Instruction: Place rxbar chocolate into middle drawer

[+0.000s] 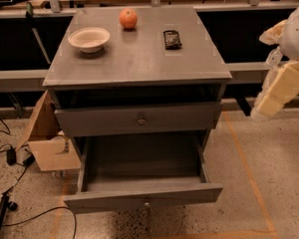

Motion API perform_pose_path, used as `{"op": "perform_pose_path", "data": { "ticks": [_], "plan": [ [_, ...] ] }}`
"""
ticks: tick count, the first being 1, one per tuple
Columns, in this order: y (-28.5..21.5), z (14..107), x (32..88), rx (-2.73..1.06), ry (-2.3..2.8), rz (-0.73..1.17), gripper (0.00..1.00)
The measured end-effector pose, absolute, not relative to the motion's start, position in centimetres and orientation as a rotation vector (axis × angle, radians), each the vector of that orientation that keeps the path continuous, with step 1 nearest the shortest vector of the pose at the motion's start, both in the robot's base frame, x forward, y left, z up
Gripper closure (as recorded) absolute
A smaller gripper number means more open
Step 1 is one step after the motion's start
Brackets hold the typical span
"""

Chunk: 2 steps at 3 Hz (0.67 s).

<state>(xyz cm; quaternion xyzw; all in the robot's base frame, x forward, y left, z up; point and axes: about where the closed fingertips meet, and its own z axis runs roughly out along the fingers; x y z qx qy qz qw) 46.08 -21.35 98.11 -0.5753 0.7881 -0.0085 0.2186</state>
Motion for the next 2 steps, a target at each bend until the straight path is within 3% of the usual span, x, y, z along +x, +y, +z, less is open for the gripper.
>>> {"op": "perform_pose_path", "data": {
  "ticks": [2],
  "plan": [
    [-21.6, 99.3, 58.3, -1.068, 1.959, 0.277, 0.00]
  ]
}}
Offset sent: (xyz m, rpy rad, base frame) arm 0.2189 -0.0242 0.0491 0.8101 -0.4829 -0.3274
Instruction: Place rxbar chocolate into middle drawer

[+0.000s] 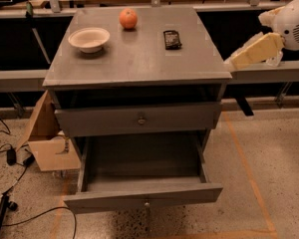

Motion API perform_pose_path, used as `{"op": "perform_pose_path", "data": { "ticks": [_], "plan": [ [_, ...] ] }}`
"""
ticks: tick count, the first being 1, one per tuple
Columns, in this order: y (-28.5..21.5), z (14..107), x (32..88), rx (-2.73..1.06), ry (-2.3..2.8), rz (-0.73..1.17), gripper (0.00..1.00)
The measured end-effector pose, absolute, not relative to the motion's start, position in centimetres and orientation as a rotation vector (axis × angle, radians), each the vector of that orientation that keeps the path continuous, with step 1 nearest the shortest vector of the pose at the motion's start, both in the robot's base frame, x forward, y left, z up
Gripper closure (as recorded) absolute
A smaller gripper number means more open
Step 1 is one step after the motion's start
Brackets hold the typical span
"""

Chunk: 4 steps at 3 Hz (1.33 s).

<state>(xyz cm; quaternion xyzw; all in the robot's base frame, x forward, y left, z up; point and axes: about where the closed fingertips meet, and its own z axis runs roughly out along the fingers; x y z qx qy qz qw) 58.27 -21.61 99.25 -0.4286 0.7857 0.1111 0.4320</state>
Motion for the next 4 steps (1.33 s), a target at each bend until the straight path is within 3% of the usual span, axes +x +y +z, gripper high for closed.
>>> {"op": "perform_pose_path", "data": {
  "ticks": [2, 4],
  "plan": [
    [-17.9, 98.7, 69.8, -0.807, 1.810, 0.334, 0.00],
    [-15.3, 96.8, 73.5, -0.825, 1.836, 0.248, 0.00]
  ]
}}
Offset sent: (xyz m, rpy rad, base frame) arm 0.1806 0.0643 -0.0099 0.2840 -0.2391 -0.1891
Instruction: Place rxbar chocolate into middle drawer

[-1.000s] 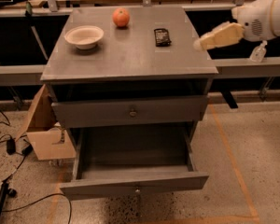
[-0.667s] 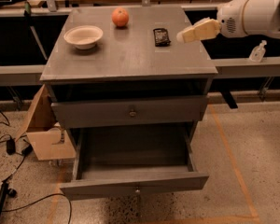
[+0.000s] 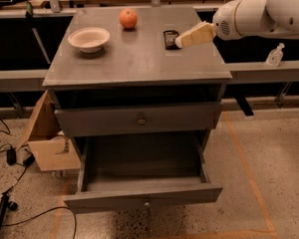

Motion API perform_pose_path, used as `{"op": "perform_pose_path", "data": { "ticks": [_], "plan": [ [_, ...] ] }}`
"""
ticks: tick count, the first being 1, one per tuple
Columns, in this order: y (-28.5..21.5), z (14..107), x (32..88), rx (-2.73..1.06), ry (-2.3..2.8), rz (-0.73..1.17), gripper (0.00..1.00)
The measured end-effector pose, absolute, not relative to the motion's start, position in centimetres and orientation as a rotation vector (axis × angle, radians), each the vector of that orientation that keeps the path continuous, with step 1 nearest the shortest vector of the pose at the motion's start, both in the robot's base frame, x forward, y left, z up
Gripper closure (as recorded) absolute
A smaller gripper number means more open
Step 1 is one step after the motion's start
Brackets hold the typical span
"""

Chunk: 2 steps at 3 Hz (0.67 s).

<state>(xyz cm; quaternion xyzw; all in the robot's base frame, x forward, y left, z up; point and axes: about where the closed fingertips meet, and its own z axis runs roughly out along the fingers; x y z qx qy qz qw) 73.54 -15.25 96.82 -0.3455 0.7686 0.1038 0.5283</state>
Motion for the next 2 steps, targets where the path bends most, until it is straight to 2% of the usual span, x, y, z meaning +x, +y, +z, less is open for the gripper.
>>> {"op": "perform_pose_path", "data": {
  "ticks": [1, 2],
  "plan": [
    [-14.6, 94.9, 75.0, -0.791, 1.855, 0.221, 0.00],
    [-13.9, 92.5, 79.1, -0.685, 1.881, 0.154, 0.00]
  ]
}}
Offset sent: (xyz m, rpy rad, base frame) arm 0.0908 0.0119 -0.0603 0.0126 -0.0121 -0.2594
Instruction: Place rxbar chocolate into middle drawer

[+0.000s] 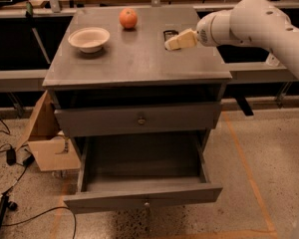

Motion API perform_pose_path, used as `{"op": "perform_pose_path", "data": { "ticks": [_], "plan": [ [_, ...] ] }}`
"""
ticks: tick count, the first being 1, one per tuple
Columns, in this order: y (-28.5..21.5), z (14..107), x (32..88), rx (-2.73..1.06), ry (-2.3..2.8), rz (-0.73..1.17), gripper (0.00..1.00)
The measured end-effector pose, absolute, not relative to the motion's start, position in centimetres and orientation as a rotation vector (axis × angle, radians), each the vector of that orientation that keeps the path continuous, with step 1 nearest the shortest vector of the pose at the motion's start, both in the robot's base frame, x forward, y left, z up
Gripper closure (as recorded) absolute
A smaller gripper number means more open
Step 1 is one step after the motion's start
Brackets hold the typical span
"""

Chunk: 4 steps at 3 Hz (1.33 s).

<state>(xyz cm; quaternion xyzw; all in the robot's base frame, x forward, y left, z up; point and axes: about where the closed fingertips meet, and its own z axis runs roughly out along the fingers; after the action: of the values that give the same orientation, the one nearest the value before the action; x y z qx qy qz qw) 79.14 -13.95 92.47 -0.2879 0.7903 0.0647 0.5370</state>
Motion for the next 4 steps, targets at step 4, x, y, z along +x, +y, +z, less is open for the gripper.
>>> {"op": "perform_pose_path", "data": {
  "ticks": [4],
  "plan": [
    [-11.7, 85.1, 87.1, -0.473, 1.965, 0.253, 0.17]
  ]
}}
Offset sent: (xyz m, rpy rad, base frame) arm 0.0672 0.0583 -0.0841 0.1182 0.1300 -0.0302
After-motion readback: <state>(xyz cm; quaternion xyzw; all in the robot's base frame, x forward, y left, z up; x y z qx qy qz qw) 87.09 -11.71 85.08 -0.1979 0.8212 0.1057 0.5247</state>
